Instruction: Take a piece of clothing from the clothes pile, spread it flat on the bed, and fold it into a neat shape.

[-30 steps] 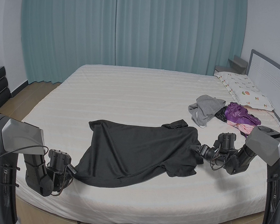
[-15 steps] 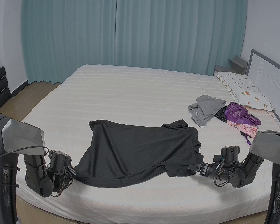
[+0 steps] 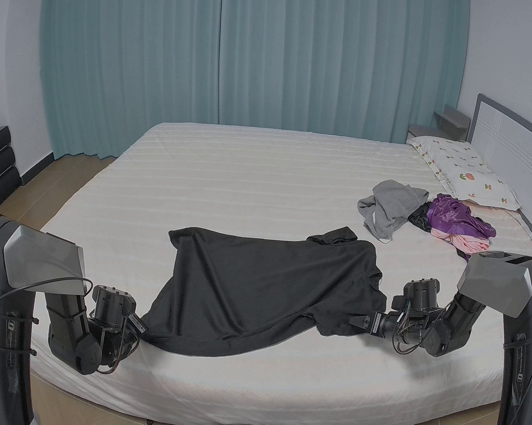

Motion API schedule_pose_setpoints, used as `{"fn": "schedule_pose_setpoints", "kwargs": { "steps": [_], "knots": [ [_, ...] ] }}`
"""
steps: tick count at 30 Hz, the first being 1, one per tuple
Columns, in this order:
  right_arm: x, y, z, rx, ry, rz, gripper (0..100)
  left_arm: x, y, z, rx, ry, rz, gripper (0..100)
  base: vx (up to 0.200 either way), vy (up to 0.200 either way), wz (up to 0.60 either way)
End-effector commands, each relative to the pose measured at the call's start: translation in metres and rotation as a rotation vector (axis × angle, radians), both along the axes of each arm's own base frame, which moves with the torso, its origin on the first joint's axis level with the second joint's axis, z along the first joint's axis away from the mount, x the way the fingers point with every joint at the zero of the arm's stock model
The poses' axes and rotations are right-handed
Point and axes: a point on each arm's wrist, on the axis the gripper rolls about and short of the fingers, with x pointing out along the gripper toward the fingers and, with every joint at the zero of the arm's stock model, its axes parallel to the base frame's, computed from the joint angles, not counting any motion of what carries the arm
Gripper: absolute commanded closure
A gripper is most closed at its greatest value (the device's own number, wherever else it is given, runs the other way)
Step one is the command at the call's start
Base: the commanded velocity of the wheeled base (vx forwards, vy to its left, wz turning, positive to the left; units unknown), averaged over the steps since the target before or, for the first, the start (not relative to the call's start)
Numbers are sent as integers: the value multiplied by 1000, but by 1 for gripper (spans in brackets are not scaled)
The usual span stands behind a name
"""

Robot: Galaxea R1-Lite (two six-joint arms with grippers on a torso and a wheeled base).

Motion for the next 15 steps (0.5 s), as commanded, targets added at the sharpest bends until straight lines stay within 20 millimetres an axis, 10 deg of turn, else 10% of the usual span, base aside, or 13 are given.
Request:
{"fn": "schedule_pose_setpoints", "kwargs": {
  "steps": [1, 15],
  "knots": [
    [0, 0, -2, 2, 3, 1, 100, 0, 0, 0, -1, 1, 2, 100, 0, 0, 0],
    [-50, -30, 35, 26, 59, -42, 100, -11, -2, 0, 15, 30, -24, 100, 0, 0, 0]
  ]
}}
